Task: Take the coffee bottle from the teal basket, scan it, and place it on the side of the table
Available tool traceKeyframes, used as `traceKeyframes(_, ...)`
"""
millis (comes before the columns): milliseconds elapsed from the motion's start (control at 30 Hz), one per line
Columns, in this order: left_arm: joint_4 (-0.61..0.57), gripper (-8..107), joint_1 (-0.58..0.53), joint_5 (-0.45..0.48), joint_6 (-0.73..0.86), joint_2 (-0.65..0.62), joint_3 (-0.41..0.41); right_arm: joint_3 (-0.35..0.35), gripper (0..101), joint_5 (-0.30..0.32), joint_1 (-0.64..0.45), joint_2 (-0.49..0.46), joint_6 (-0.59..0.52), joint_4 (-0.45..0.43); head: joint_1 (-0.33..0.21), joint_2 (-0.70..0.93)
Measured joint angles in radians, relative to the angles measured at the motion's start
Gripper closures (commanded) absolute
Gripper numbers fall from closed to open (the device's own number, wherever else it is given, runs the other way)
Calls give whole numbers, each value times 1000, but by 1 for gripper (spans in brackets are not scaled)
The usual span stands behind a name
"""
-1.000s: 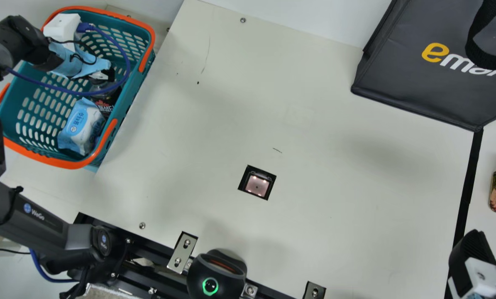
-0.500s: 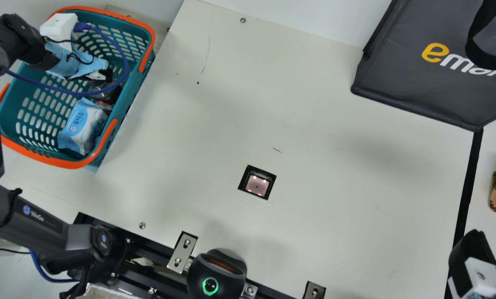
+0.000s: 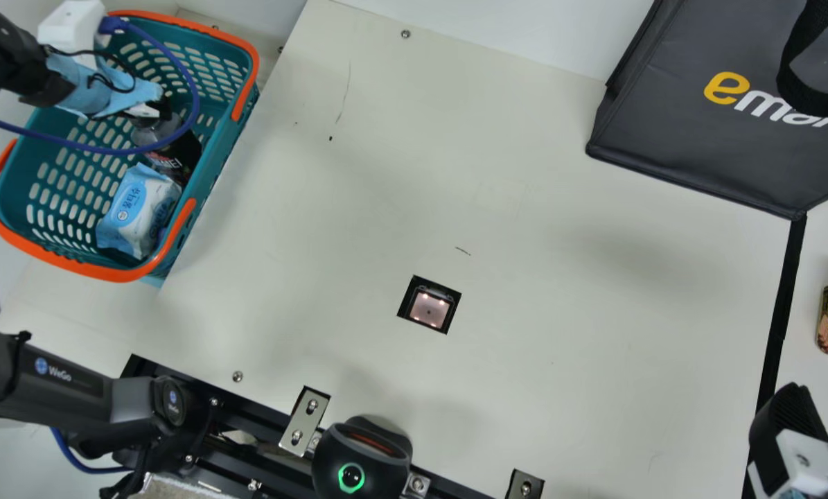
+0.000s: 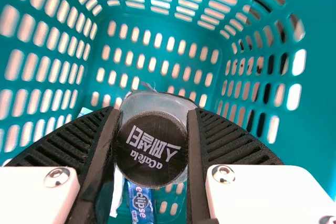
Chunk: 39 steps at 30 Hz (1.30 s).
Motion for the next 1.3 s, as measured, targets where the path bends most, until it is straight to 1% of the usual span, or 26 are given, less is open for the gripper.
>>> traceKeyframes(433, -6, 107, 46, 116, 23, -173, -95, 0, 6, 0, 0, 0, 0, 0, 0, 0)
traceKeyframes(700, 5, 107, 50, 192, -28, -273, -158, 0, 6, 1, 0, 0, 0, 0, 0, 0)
traceKeyframes(1033, 51, 107, -19, 275, -156, -392, -203, 0, 6, 1, 0, 0, 0, 0, 0, 0)
traceKeyframes(1300, 99, 107, -139, 326, -266, -490, -207, 0, 6, 1, 0, 0, 0, 0, 0, 0)
